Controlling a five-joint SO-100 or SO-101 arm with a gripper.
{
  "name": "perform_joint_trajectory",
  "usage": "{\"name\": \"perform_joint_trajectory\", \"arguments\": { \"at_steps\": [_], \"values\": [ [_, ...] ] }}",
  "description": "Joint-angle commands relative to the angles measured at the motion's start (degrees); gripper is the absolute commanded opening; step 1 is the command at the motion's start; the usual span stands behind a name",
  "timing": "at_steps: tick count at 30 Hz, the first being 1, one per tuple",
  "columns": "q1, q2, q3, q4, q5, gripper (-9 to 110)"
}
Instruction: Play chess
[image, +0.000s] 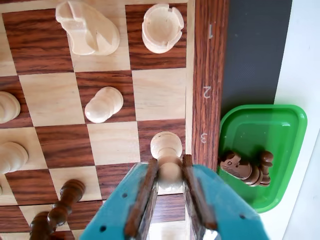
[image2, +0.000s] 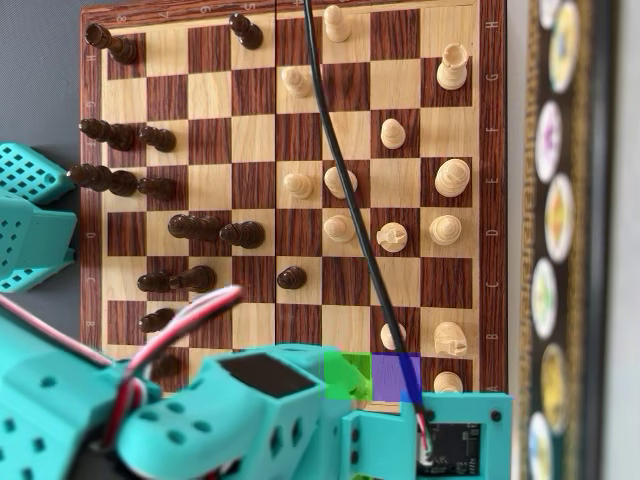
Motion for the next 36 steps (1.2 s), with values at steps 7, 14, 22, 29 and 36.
{"name": "perform_joint_trajectory", "arguments": {
  "at_steps": [7, 14, 22, 29, 36],
  "values": [
    [0.18, 7.21, 10.28, -5.98, -0.7, 7],
    [0.26, 6.94, 11.43, -7.29, -0.79, 7],
    [0.62, 6.77, 11.16, -7.65, -0.79, 7],
    [0.44, 3.87, 10.9, -7.82, -0.88, 7],
    [1.32, 2.11, 9.67, -8.44, -2.64, 7]
  ]
}}
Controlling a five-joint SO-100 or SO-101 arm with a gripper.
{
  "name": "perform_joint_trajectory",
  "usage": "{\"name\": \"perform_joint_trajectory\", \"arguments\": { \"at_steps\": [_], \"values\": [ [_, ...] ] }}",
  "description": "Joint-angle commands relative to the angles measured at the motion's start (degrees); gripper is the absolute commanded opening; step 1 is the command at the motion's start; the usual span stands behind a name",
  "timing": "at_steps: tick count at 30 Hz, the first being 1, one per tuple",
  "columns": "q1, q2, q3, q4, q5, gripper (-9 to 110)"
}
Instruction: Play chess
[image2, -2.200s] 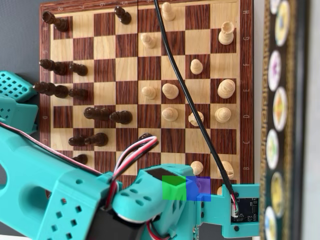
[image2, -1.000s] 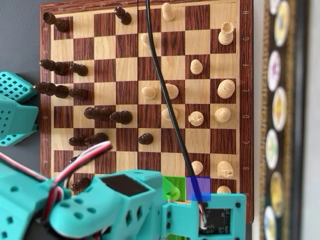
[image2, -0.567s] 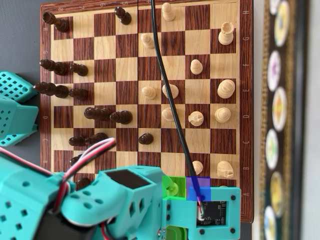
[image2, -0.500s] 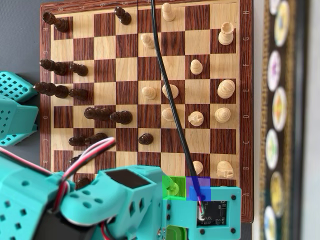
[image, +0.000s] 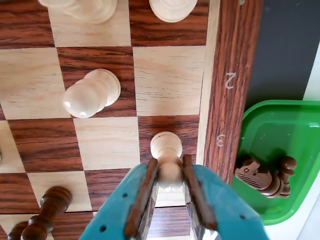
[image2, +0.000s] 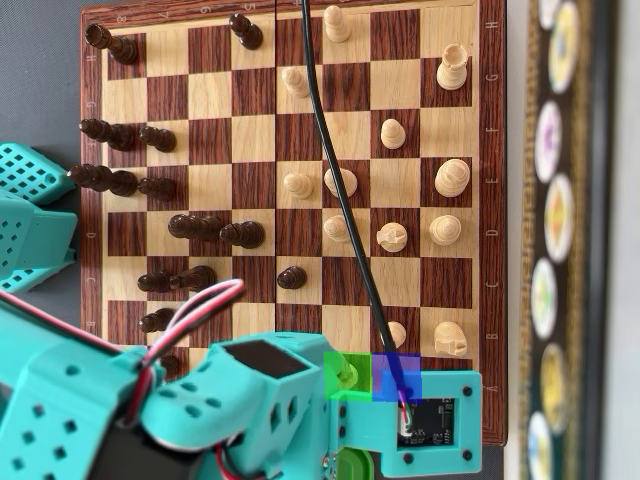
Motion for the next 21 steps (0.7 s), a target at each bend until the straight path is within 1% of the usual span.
{"name": "perform_joint_trajectory", "arguments": {
  "at_steps": [1, 17, 21],
  "values": [
    [0.88, 0.44, -2.2, -0.53, -0.53, 7],
    [0.7, 0.7, -2.2, -0.44, -0.44, 8],
    [0.53, 0.7, -2.2, -0.18, -0.7, 15]
  ]
}}
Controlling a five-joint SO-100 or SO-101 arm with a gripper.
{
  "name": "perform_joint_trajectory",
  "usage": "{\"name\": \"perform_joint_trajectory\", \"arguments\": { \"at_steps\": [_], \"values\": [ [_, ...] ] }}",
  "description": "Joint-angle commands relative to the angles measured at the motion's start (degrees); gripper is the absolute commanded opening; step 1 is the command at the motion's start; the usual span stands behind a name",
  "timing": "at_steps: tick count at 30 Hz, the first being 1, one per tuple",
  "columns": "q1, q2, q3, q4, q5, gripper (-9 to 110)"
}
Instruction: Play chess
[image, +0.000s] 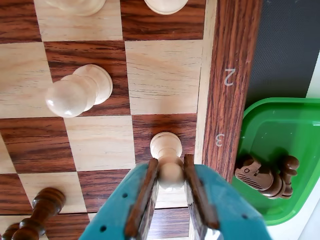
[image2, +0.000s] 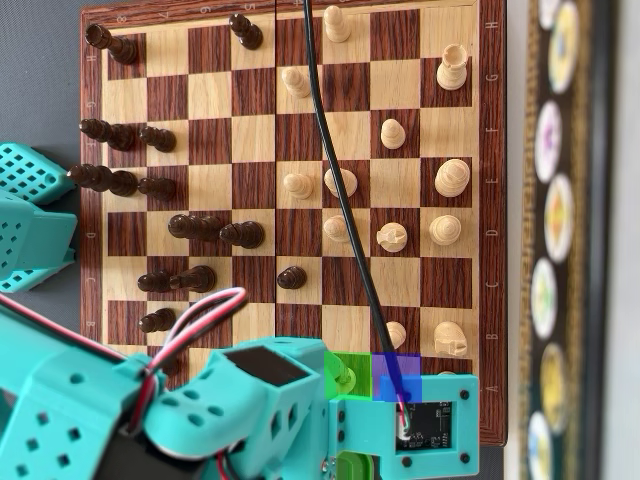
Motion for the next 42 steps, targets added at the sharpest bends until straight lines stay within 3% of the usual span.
{"name": "perform_joint_trajectory", "arguments": {
  "at_steps": [1, 18, 32, 42],
  "values": [
    [0.09, 1.05, -2.2, -0.26, -0.44, 15],
    [0.0, 2.64, -6.06, 0.62, -0.26, 15],
    [0.7, 20.65, 2.9, 3.25, 0.26, 15],
    [0.62, 44.12, 19.69, 2.64, 2.99, 15]
  ]
}}
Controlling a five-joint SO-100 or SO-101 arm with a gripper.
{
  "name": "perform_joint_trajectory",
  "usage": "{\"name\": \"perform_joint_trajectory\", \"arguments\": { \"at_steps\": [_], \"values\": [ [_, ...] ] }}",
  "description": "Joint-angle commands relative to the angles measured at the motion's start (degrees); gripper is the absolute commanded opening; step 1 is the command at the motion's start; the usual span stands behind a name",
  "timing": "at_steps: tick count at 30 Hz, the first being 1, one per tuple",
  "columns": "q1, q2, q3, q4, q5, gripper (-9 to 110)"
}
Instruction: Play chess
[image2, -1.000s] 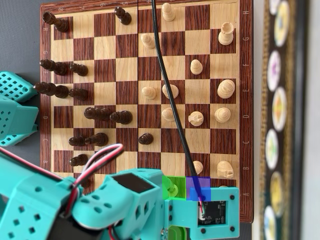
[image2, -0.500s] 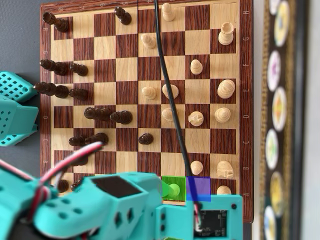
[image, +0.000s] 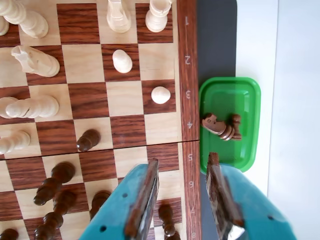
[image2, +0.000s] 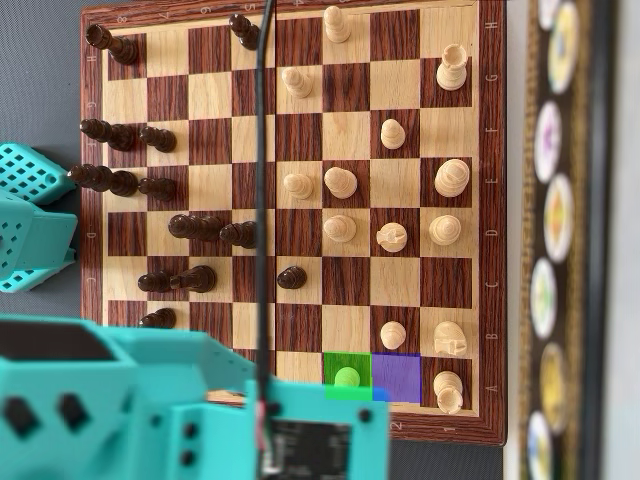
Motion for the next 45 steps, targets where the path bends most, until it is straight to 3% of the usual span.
{"name": "perform_joint_trajectory", "arguments": {
  "at_steps": [1, 12, 26, 45],
  "values": [
    [0.35, 10.63, 5.01, -0.79, 2.29, 15],
    [-7.47, 38.58, 33.4, -15.21, 10.02, 15],
    [-20.83, 59.06, 55.99, -39.64, 20.21, 15],
    [-22.68, 83.23, 82.18, -81.21, 21.18, 15]
  ]
}}
